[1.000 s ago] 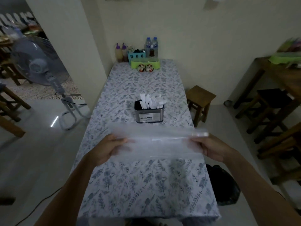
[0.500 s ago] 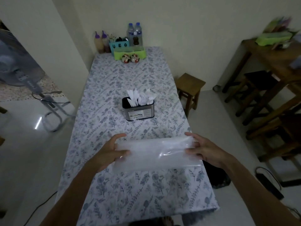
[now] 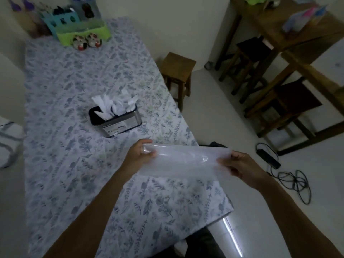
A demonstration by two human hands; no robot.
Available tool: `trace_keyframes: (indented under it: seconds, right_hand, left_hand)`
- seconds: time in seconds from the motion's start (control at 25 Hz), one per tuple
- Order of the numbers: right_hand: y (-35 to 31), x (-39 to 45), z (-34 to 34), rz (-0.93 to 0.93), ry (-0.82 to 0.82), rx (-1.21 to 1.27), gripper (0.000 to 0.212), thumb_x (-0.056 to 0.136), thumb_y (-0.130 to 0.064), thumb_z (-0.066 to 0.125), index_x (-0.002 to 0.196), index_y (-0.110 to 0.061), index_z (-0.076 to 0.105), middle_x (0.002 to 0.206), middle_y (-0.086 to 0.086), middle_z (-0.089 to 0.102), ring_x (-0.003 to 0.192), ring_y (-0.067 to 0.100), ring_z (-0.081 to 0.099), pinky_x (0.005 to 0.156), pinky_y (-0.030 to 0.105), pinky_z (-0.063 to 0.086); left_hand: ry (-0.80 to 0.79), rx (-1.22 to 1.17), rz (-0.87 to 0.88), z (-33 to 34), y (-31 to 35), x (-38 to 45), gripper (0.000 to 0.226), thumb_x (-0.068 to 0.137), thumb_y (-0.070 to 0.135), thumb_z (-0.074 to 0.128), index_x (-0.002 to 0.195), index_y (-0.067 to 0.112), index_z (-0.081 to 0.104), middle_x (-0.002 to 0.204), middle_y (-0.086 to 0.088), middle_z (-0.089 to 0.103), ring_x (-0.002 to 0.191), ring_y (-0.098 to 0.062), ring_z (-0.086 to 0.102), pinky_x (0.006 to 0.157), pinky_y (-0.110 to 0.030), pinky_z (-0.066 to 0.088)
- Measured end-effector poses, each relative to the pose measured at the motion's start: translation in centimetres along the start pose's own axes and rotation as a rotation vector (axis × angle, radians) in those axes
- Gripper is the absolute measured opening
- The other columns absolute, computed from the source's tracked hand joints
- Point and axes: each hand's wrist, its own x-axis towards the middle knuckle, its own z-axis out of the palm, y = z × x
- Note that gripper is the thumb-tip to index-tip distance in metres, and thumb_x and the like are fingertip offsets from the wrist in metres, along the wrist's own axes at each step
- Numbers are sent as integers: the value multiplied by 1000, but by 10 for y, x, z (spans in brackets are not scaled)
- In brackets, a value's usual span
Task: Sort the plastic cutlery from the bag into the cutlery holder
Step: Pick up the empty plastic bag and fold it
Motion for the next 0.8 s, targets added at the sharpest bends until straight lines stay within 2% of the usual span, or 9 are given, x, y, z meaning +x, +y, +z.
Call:
trace_keyframes:
  seconds: [0.04,0.12,0.16,0.24,0.36,0.44,0.52,0.64,0.8]
  right_hand:
    - [2,-4,-20,-22,54,-1,26,86,-11,71,112,-8,74,106,18,75,94,38,68,77,38,54]
    - [4,-10,-61,-58,143,40,28,82,-16,69,108,-8,74,110,15,75,100,33,70,75,31,59]
    - [3,-9,-78,-78,168,59,28,83,-15,68,109,-8,74,111,14,75,103,32,70,74,29,61]
    - [4,-2,-116,-126,236,69,26,91,-11,64,115,-5,71,114,16,73,103,35,70,78,35,63]
    - [15,14,-170,-157,347,90,22,97,-8,60,117,-4,69,111,18,72,98,35,70,79,39,63]
    - [30,29,-192,-137,397,100,15,99,-9,59,111,-6,68,104,15,71,94,31,72,73,35,62]
    - [51,47,-196,-88,412,37,10,99,-15,61,105,-10,67,104,16,71,93,30,72,75,42,62]
    - [92,91,-195,64,473,-85,12,95,-20,66,103,-12,65,104,17,70,93,34,72,77,50,63]
    - [132,152,-193,196,529,-212,25,79,-34,59,102,-28,65,101,14,72,90,36,71,79,53,61]
  left_hand:
    - [-10,166,69,28,4,14,62,82,33,80,139,30,54,129,-11,64,113,-26,62,93,-41,51]
    - [-19,596,231,91,3,34,86,94,51,62,161,26,14,167,-9,21,150,-27,26,116,-50,29]
    - [2,733,282,119,1,38,91,96,60,51,162,26,-1,171,-5,0,156,-27,8,119,-54,19]
    - [-5,857,254,170,-5,44,91,94,72,38,160,33,-11,169,0,-18,156,-28,-7,120,-60,11]
    - [-66,957,75,226,-19,54,92,88,80,38,160,38,0,169,-5,-18,155,-35,-8,117,-68,11]
    - [-63,1111,30,244,-25,56,87,87,76,41,159,31,21,169,-14,-5,155,-40,2,114,-72,16]
    - [-27,1210,36,247,-29,54,86,86,73,41,155,22,35,168,-18,12,152,-43,18,107,-73,27]
    - [18,1265,55,245,-33,58,101,85,80,28,159,10,24,168,-15,13,152,-40,20,108,-70,32]
    - [34,1286,13,250,-37,63,108,85,84,22,160,8,14,170,-14,5,155,-38,10,112,-69,26]
